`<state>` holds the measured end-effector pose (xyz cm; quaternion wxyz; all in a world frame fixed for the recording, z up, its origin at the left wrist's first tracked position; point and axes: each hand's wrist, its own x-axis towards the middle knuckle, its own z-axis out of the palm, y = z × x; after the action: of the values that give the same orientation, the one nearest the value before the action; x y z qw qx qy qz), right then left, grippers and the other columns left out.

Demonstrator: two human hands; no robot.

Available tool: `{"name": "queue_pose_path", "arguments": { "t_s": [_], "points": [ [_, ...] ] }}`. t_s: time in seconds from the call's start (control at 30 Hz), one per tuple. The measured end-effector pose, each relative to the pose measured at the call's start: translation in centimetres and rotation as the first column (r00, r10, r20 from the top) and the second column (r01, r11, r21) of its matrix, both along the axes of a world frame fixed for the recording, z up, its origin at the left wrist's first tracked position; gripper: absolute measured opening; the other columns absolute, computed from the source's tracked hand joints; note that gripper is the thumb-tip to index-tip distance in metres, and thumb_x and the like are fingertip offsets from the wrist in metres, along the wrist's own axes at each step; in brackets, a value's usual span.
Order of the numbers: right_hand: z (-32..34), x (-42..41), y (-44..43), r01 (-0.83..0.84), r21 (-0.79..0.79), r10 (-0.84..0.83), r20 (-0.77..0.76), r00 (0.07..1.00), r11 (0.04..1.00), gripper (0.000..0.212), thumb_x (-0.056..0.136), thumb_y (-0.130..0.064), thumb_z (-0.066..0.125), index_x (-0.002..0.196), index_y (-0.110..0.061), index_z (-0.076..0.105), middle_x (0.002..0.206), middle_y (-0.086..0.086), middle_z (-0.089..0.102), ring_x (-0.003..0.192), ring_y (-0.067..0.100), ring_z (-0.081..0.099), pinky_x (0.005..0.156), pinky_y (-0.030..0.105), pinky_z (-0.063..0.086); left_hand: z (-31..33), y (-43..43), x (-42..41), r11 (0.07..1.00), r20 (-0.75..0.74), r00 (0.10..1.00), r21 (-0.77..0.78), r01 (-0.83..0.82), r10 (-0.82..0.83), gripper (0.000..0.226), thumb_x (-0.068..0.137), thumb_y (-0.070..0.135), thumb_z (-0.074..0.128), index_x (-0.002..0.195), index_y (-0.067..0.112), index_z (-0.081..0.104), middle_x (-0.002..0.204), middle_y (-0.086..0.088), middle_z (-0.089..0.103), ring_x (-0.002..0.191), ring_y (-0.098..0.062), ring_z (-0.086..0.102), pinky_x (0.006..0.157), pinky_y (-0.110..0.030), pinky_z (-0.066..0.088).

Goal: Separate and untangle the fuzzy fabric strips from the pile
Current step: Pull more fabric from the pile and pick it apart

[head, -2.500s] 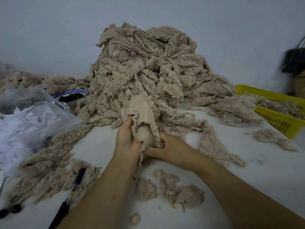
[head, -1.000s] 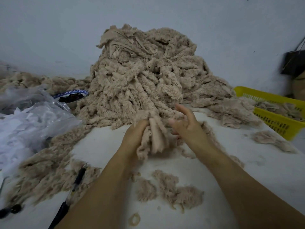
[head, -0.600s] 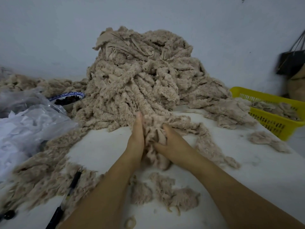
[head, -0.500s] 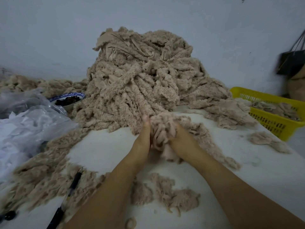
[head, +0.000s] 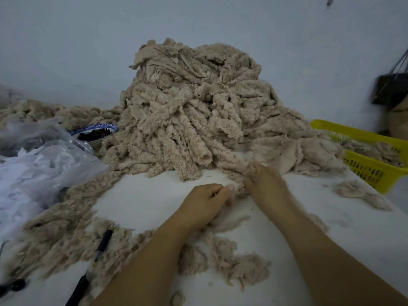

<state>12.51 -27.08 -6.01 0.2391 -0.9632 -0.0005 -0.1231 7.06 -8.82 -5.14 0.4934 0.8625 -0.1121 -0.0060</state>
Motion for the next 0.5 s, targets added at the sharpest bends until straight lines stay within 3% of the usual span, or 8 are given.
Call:
{"name": "queue_pose_path", "arguments": {
  "t_s": [0.07, 0.1, 0.2, 0.27, 0.3, 0.33, 0.4, 0.5],
  "points": [
    [0.2, -0.3, 0.4, 0.007, -0.123, -0.007, 0.004, 1.0, 0.992, 0.03, 0.099, -0.035, 0.049, 0.12, -0.017, 0.058, 0.121, 0.008, 0.058, 0.116, 0.029, 0.05, 0.092, 0.039, 0.036, 0.1, 0.2, 0.1, 0.998, 0.023, 0.998, 0.031, -0.06, 0.059, 0.053, 0.098, 0.057, 0.046, 0.065, 0.021, 0.066, 0.06, 0.006, 0.066, 0.048, -0.008, 0.057, 0.051, -0.02, 0.051],
    [0.5, -0.6, 0.8, -0.028, -0.096, 0.032, 0.037, 0.999, 0.995, 0.021, 0.098, -0.035, 0.048, 0.105, -0.017, 0.058, 0.106, 0.005, 0.061, 0.105, 0.028, 0.053, 0.086, 0.038, 0.035, 0.2, 0.3, 0.2, 0.996, 0.035, 0.996, 0.022, -0.088, 0.088, 0.053, 0.099, 0.055, 0.046, 0.065, 0.021, 0.066, 0.058, 0.003, 0.065, 0.047, -0.009, 0.057, 0.051, -0.02, 0.051],
    [1.8, -1.9, 2.2, -0.247, 0.185, 0.214, 0.184, 0.959, 0.951, 0.019, 0.096, -0.031, 0.053, 0.083, -0.02, 0.047, 0.073, -0.003, 0.054, 0.073, 0.016, 0.055, 0.07, 0.034, 0.039, 0.4, 0.1, 0.7, 0.982, 0.065, 0.98, -0.015, -0.186, 0.186, 0.049, 0.101, 0.052, 0.043, 0.08, 0.017, 0.069, 0.07, -0.008, 0.067, 0.063, -0.02, 0.064, 0.063, -0.031, 0.054],
    [2.9, -3.3, 3.1, -0.446, 0.367, 0.415, 0.165, 0.895, 0.817, 0.017, 0.093, -0.031, 0.056, 0.081, -0.032, 0.045, 0.071, -0.011, 0.057, 0.065, -0.001, 0.055, 0.058, 0.02, 0.041, 0.5, 0.2, 0.8, 0.963, -0.013, 0.97, -0.115, -0.244, 0.244, 0.047, 0.1, 0.056, 0.042, 0.091, 0.02, 0.071, 0.082, -0.004, 0.071, 0.076, -0.018, 0.068, 0.07, -0.032, 0.053],
    [3.1, -3.9, 3.7, -0.518, 0.419, 0.52, 0.121, 0.846, 0.746, 0.018, 0.091, -0.031, 0.057, 0.079, -0.037, 0.045, 0.072, -0.016, 0.058, 0.065, -0.007, 0.055, 0.054, 0.013, 0.04, 0.6, 0.4, 1.0, 0.933, -0.099, 0.965, -0.25, -0.26, 0.243, 0.045, 0.099, 0.055, 0.045, 0.096, 0.02, 0.072, 0.09, -0.004, 0.074, 0.083, -0.017, 0.07, 0.076, -0.033, 0.055],
    [3.0, -4.3, 4.3, -0.568, 0.436, 0.602, 0.072, 0.795, 0.698, 0.02, 0.089, -0.03, 0.057, 0.077, -0.039, 0.045, 0.071, -0.02, 0.057, 0.063, -0.009, 0.053, 0.054, 0.011, 0.039, 0.8, 0.7, 1.2, 0.865, -0.207, 0.958, -0.422, -0.269, 0.197, 0.044, 0.099, 0.05, 0.049, 0.104, 0.013, 0.073, 0.098, -0.009, 0.075, 0.089, -0.021, 0.071, 0.081, -0.036, 0.057],
    [2.4, -4.5, 4.8, -0.604, 0.466, 0.68, 0.009, 0.734, 0.646, 0.021, 0.089, -0.032, 0.058, 0.074, -0.032, 0.044, 0.067, -0.017, 0.048, 0.058, -0.003, 0.042, 0.054, 0.012, 0.035, 1.2, 1.1, 1.1, 0.647, -0.369, 0.928, -0.696, -0.312, 0.051, 0.046, 0.096, 0.038, 0.059, 0.117, -0.001, 0.068, 0.11, -0.019, 0.072, 0.096, -0.028, 0.071, 0.079, -0.035, 0.06],
    [1.9, -4.0, 4.2, -0.56, 0.569, 0.695, -0.027, 0.719, 0.602, 0.034, 0.089, -0.052, 0.056, 0.073, -0.025, 0.042, 0.066, -0.014, 0.039, 0.058, 0.003, 0.036, 0.052, 0.014, 0.032, 1.8, 1.4, 0.9, 0.49, -0.428, 0.901, -0.801, -0.343, -0.069, 0.041, 0.093, 0.031, 0.063, 0.122, 0.002, 0.067, 0.116, -0.017, 0.072, 0.102, -0.027, 0.072, 0.073, -0.034, 0.061]
  ]
}}
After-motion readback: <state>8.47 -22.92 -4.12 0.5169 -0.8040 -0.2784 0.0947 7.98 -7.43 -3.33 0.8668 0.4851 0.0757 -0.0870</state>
